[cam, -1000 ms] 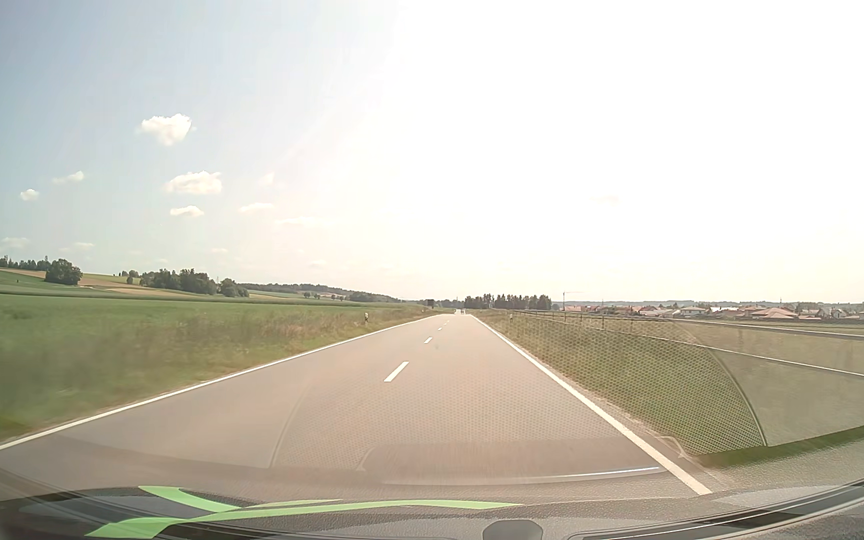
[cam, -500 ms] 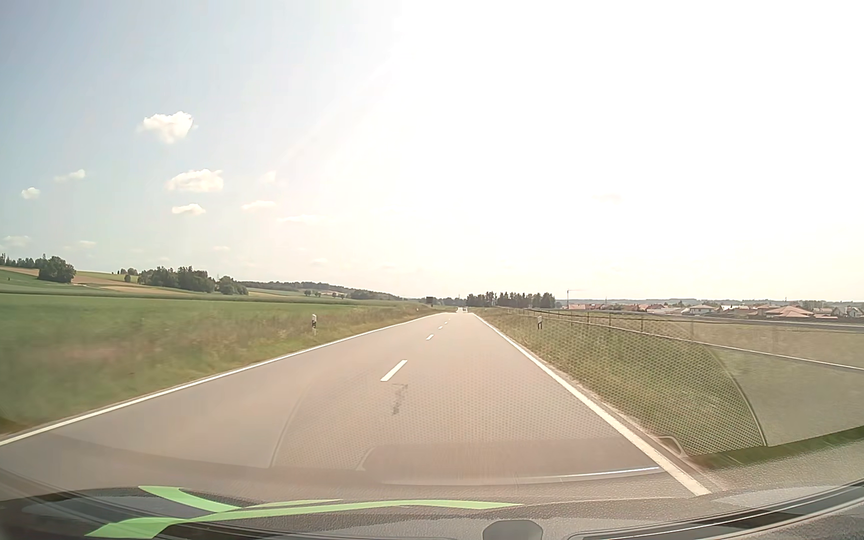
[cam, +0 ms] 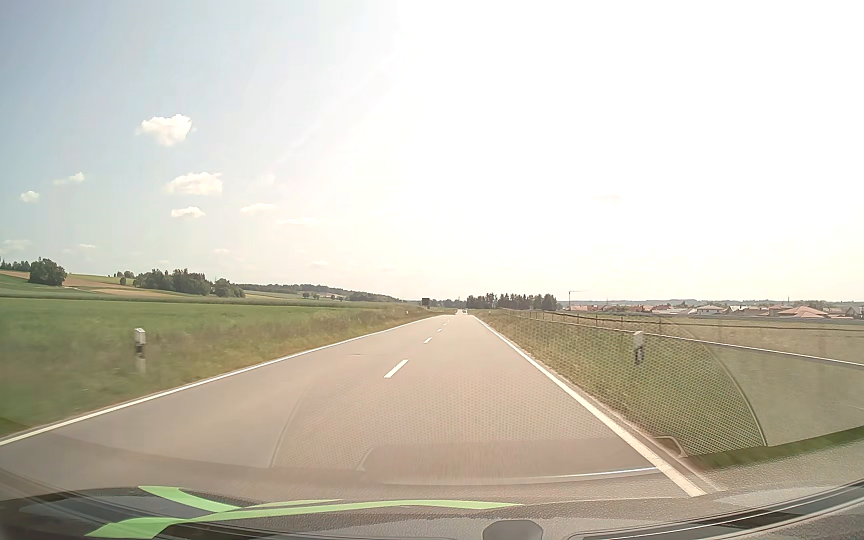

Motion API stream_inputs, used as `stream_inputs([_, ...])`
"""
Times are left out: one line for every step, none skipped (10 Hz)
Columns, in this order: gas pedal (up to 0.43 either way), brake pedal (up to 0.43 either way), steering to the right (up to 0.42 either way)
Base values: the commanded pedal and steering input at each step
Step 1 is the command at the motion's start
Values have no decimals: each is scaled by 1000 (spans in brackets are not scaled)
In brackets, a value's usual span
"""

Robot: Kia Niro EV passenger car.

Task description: Follow the waypoints while adhering to traffic rules and regulations

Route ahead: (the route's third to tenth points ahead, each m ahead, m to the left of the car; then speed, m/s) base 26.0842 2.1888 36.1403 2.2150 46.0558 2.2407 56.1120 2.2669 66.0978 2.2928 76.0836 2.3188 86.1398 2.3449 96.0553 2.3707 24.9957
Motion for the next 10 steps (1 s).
stream_inputs([177,0,1])
stream_inputs([169,0,1])
stream_inputs([150,0,1])
stream_inputs([130,0,0])
stream_inputs([130,0,0])
stream_inputs([130,0,0])
stream_inputs([130,0,0])
stream_inputs([130,0,0])
stream_inputs([130,0,0])
stream_inputs([130,0,0])
